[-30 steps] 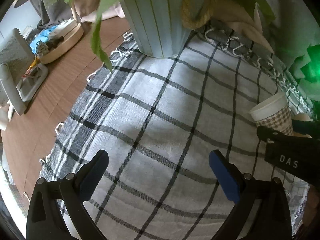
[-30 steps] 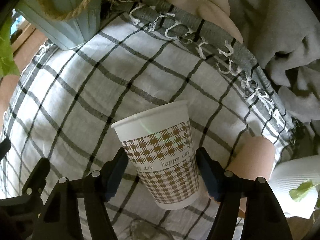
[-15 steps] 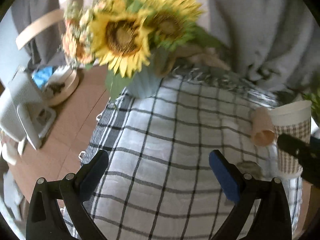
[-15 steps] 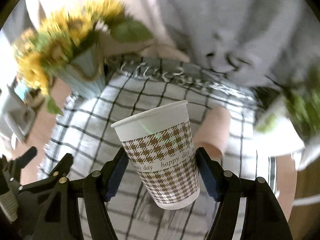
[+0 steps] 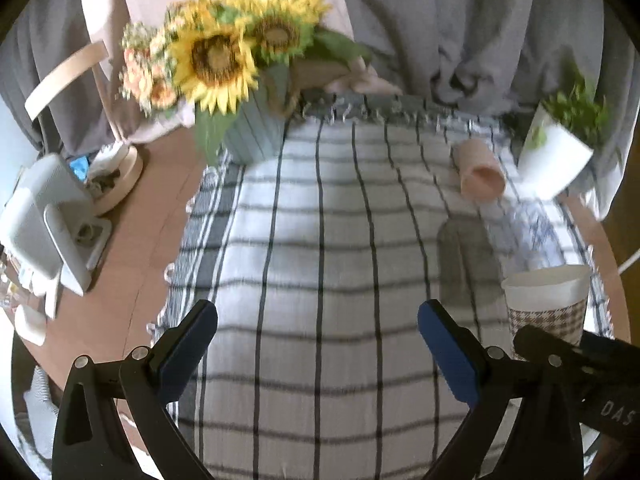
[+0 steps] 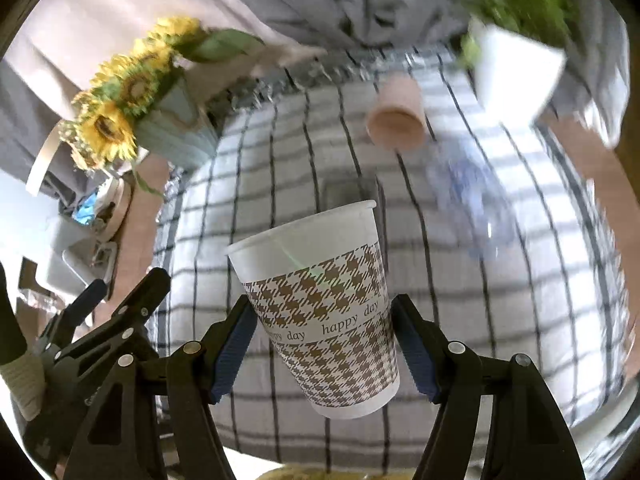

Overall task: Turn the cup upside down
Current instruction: 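Lift the houndstooth cup up off the cloth with the right tool, then close the left tool on the cup while the right tool opens and releases it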

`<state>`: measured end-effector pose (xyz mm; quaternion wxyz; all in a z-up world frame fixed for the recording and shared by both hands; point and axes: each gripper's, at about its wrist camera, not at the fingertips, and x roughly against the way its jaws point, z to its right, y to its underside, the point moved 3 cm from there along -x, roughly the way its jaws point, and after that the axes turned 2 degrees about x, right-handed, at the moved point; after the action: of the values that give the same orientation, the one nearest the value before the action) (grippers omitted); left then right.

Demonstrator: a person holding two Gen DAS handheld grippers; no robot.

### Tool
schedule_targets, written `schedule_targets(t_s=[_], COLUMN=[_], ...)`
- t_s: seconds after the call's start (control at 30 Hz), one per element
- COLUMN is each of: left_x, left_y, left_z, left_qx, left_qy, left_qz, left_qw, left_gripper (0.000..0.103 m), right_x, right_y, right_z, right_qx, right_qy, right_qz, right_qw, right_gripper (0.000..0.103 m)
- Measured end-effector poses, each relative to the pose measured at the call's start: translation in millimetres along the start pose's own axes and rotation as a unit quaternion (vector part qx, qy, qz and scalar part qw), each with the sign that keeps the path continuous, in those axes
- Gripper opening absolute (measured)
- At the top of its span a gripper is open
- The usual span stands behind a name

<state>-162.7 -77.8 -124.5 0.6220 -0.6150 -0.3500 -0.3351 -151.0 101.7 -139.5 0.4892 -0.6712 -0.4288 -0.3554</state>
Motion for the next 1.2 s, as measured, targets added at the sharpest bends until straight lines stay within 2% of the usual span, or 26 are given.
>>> schedule_targets(t_s=[0.17,0.4,0.57,0.8,0.93,1.03,1.2], left_x=[-15,-36,-48,-53,-47,-33,3], left_y=[26,49,60,66,68,71,79], left_z=[1,5,6,5,5,6,19], left_qx=[-0.005,-0.013,-0.014,-0.008,-0.004,-0.005,-0.010], left_qy=[-0.005,-0.019,-0.025,-0.031,-0.031,-0.029,-0.028], left_qz=[-0.035,-0.071,-0.093,-0.104,-0.095,-0.073,-0.011], left_qw=[0.9994,0.9972,0.9952,0.9941,0.9950,0.9969,0.9995], left_gripper=[0.102,0.102,0.102,0.102,0.102,0.102,0.102], right_x=[-22,-60,-69,-71,-61,-39,14], right_y=[34,55,60,61,60,60,61], right_z=[13,36,40,40,37,35,38], right_qx=[-0.029,-0.072,-0.076,-0.063,-0.053,-0.045,-0.021], right_qy=[-0.003,0.003,0.011,0.017,0.010,0.017,0.045], right_qz=[-0.039,-0.085,-0.097,-0.102,-0.085,-0.059,0.020], right_qw=[0.999,0.994,0.992,0.993,0.995,0.997,0.999], right_gripper=[0.069,0.069,0.069,0.069,0.080,0.080,0.081])
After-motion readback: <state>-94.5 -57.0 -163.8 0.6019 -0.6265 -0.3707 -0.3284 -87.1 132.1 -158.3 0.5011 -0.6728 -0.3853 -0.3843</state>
